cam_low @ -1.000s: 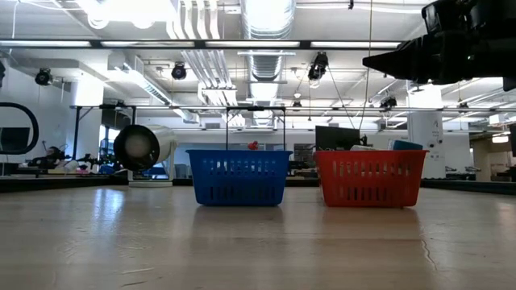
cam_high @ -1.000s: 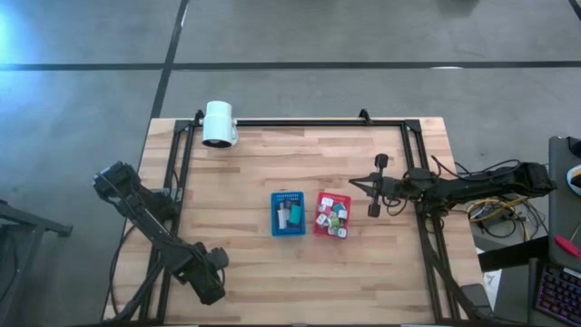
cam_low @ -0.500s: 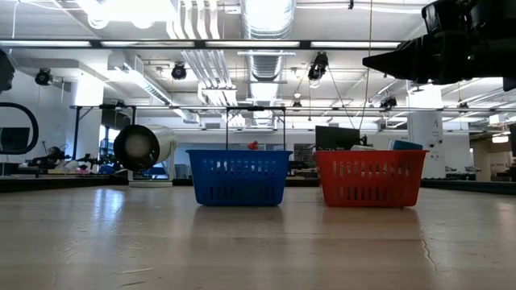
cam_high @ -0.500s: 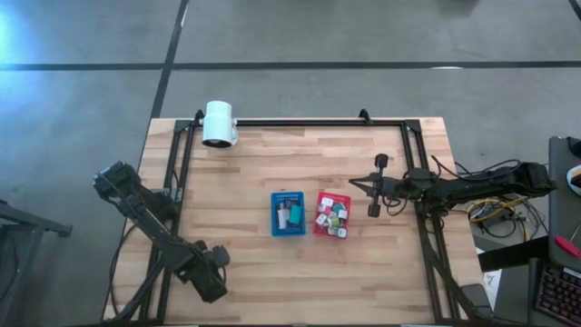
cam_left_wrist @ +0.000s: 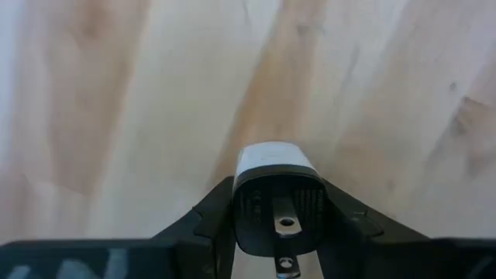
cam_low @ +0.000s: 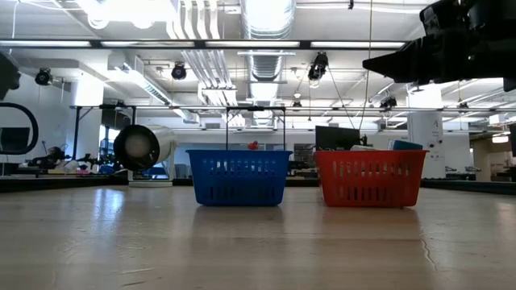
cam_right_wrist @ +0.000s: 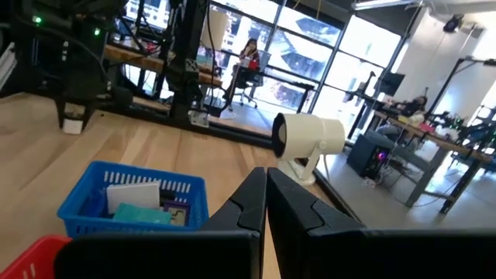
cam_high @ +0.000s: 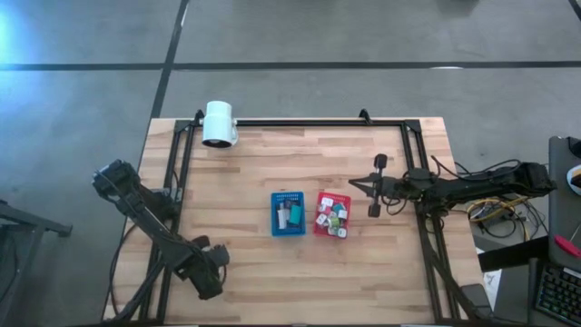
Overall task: Sort adapters and digital timers
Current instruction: Put the white charger adaptor into the red bin
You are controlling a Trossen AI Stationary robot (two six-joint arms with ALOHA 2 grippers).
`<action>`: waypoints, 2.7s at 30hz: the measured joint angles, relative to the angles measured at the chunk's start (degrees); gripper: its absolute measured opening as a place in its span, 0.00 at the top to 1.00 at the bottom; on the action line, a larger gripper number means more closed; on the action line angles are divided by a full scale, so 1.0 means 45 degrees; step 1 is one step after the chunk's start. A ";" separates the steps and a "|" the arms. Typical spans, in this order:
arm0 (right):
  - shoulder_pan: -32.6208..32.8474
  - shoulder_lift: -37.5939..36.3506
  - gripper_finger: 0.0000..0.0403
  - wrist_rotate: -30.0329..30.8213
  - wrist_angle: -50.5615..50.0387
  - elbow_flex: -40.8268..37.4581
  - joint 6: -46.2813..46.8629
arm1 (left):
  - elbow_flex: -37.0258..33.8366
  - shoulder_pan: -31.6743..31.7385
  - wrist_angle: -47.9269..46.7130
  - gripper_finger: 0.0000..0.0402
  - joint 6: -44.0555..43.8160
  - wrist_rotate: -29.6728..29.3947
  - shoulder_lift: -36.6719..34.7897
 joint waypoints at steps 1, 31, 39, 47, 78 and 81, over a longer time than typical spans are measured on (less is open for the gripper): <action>0.0000 0.0000 0.98 0.0000 -0.0082 0.0000 0.0067 | -0.0006 0.0007 -0.0107 0.68 0.0252 -0.0216 -0.0067; 0.0005 0.0015 0.98 0.0000 -0.0296 -0.0005 0.2349 | -0.5769 0.1892 0.3995 0.68 1.0684 -0.9808 -1.4893; 0.0005 0.0015 0.98 0.0000 -0.0597 -0.0005 0.2662 | -0.7350 0.1942 0.4315 0.68 1.0777 -0.9841 -1.6524; 0.0005 0.0015 0.98 0.0000 -0.0680 -0.0005 0.2813 | -0.7430 0.2157 0.4494 0.68 1.0574 -0.9898 -1.6792; 0.0001 0.0015 0.98 0.0000 -0.1091 -0.0005 0.2851 | 0.6063 1.1453 0.5891 0.68 1.8544 0.1875 0.2568; 0.0000 0.0015 0.98 0.0000 -0.1120 -0.0005 0.2846 | 0.7976 1.1453 0.4907 0.68 1.8818 0.1889 0.4364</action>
